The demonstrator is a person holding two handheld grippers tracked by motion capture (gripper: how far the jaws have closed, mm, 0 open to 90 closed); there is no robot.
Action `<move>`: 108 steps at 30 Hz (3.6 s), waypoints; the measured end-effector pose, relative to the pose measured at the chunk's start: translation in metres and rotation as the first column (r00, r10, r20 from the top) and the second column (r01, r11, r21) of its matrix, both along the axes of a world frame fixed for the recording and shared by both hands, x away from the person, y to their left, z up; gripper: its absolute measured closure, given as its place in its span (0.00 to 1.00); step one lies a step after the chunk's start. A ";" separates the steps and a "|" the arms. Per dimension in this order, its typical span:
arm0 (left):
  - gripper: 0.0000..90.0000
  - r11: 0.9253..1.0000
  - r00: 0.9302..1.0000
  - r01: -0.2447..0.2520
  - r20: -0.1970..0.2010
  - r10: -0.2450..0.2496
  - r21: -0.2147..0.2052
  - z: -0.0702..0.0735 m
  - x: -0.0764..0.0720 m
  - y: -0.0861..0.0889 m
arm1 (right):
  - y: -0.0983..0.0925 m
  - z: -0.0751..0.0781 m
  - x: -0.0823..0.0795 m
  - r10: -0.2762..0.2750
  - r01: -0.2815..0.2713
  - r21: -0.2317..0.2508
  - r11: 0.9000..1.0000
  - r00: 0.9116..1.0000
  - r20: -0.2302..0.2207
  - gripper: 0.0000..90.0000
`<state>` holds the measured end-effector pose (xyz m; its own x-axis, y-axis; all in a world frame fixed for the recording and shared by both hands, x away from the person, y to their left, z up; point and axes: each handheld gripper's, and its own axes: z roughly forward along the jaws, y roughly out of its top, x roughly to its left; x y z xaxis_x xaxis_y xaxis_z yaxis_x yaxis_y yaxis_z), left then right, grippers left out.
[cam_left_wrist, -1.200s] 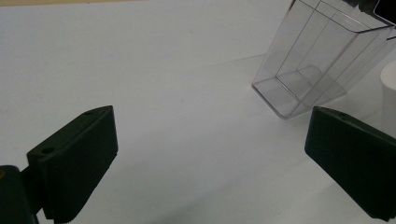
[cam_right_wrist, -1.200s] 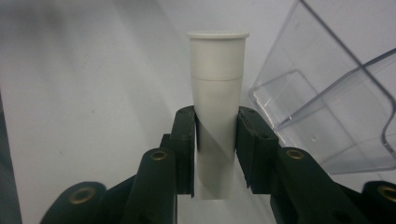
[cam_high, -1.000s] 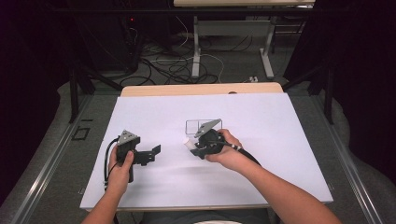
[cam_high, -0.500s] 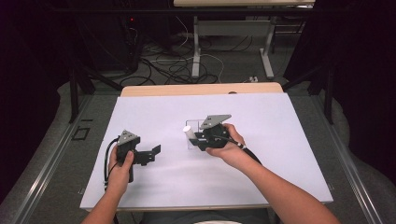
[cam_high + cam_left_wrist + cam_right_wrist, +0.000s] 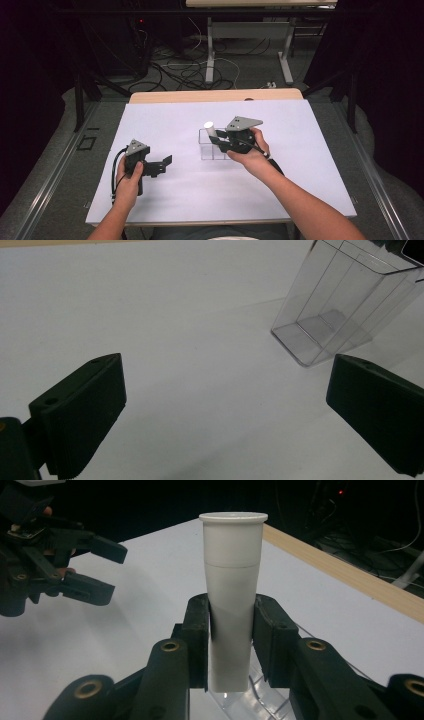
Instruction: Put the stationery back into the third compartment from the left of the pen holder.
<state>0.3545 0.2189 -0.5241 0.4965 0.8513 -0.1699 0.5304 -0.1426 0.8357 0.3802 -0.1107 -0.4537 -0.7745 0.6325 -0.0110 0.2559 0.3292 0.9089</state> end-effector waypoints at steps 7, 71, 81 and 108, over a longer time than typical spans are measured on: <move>0.03 1.000 1.000 0.000 0.007 0.000 0.006 0.000 0.000 0.000 | -0.012 0.000 0.003 -0.044 0.043 0.020 0.999 0.999 0.013 0.77; 0.03 1.000 1.000 0.005 -0.003 -0.005 0.006 -0.001 0.000 -0.001 | -0.038 -0.040 0.017 -0.112 0.111 -0.037 0.993 0.993 -0.038 0.64; 0.03 1.000 1.000 0.005 -0.004 -0.005 0.007 -0.001 0.000 -0.001 | -0.048 -0.025 0.009 -0.100 0.099 -0.017 0.995 0.995 -0.030 0.51; 0.03 1.000 1.000 -0.013 0.004 0.013 0.001 0.000 0.000 0.001 | -0.113 -0.031 0.006 -0.303 0.303 0.012 0.953 0.953 -0.008 0.03</move>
<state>0.3542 0.2198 -0.5243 0.4863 0.8577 -0.1671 0.5287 -0.1365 0.8378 0.3865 -0.2234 -0.4844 -0.5468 0.8373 0.0025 0.3468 0.2238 0.9109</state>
